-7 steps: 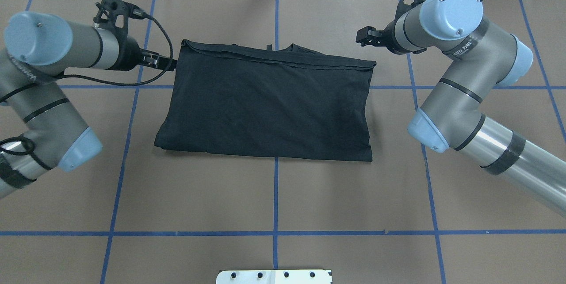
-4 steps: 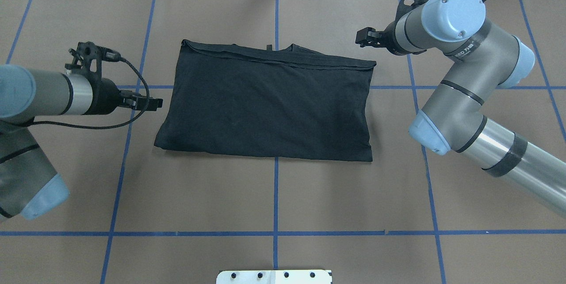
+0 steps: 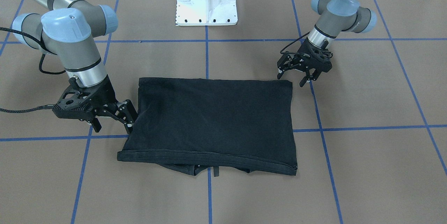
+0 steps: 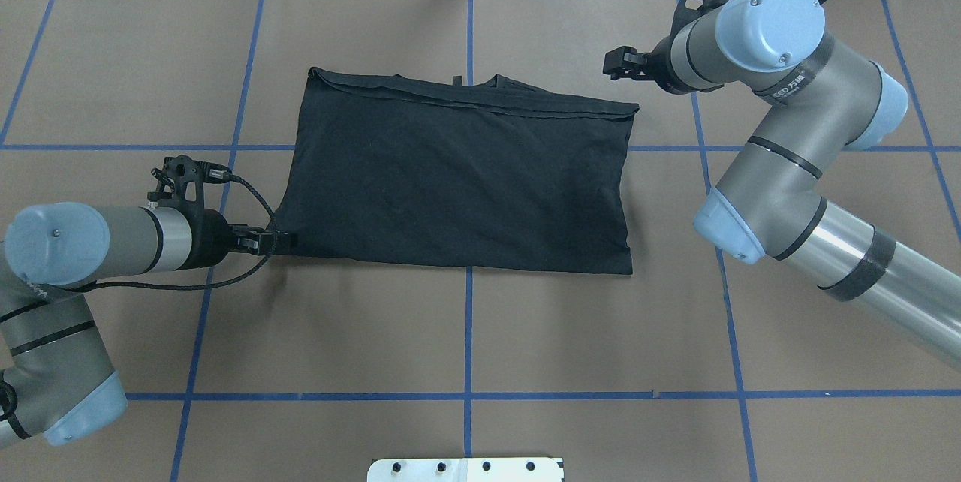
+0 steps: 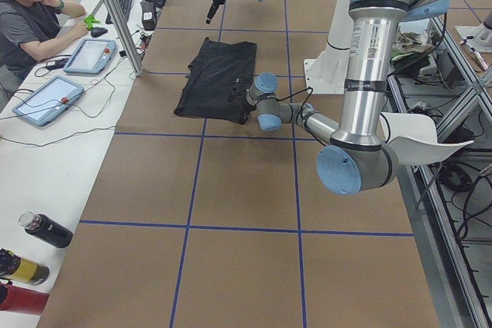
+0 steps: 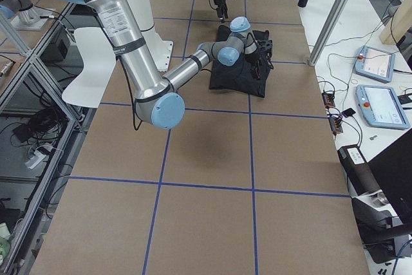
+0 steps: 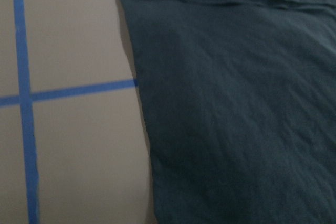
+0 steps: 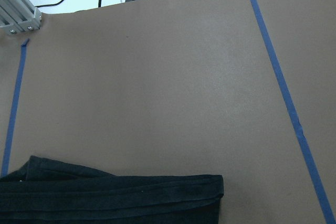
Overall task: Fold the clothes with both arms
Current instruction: 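Release the hem and move the left gripper to the folded shirt's side edge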
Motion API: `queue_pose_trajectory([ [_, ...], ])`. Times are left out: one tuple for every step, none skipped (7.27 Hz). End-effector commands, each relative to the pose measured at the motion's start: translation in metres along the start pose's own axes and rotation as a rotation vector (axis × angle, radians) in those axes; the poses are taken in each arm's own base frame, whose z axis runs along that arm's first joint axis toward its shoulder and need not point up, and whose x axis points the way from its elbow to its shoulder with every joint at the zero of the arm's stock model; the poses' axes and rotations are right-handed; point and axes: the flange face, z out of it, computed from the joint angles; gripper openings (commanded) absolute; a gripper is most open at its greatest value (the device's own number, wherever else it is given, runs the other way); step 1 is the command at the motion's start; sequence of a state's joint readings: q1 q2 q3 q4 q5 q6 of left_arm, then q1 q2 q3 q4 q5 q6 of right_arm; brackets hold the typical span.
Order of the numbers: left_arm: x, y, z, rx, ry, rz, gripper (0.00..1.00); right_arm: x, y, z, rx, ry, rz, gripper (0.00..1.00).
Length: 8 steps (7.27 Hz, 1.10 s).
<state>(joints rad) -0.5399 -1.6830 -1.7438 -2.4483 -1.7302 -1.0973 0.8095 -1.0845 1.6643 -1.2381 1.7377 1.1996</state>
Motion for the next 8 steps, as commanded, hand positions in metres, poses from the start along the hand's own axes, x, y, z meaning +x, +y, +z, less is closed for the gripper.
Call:
queue_pose_trajectory([
  [0.014, 0.005, 0.013, -0.013, 0.015, -0.018, 0.77, 0.0, 0.0, 0.0, 0.003, 0.001, -0.001, 1.0],
  [0.018, 0.002, 0.023, -0.015, 0.014, -0.02, 0.7, -0.001, 0.0, -0.001, 0.004, 0.0, 0.001, 1.0],
  [0.021, 0.0, 0.025, -0.013, 0.018, -0.019, 0.68, -0.001, 0.0, -0.001, 0.005, 0.0, 0.001, 1.0],
  [0.022, 0.0, 0.024, -0.013, 0.022, -0.023, 0.49, -0.001, 0.0, -0.001, 0.004, -0.002, 0.0, 1.0],
  [0.024, -0.001, 0.021, -0.01, 0.027, -0.026, 0.15, -0.002, 0.0, -0.004, 0.006, -0.006, 0.0, 1.0],
  [0.024, -0.002, 0.019, -0.008, 0.028, -0.026, 0.0, -0.002, 0.0, -0.004, 0.006, -0.006, 0.0, 1.0],
  [0.023, -0.002, 0.019, -0.007, 0.024, -0.024, 0.0, -0.004, 0.003, -0.003, 0.003, -0.008, -0.003, 1.0],
  [0.023, -0.004, 0.018, -0.003, 0.022, -0.014, 0.0, -0.005, 0.005, -0.002, 0.001, -0.009, -0.006, 1.0],
])
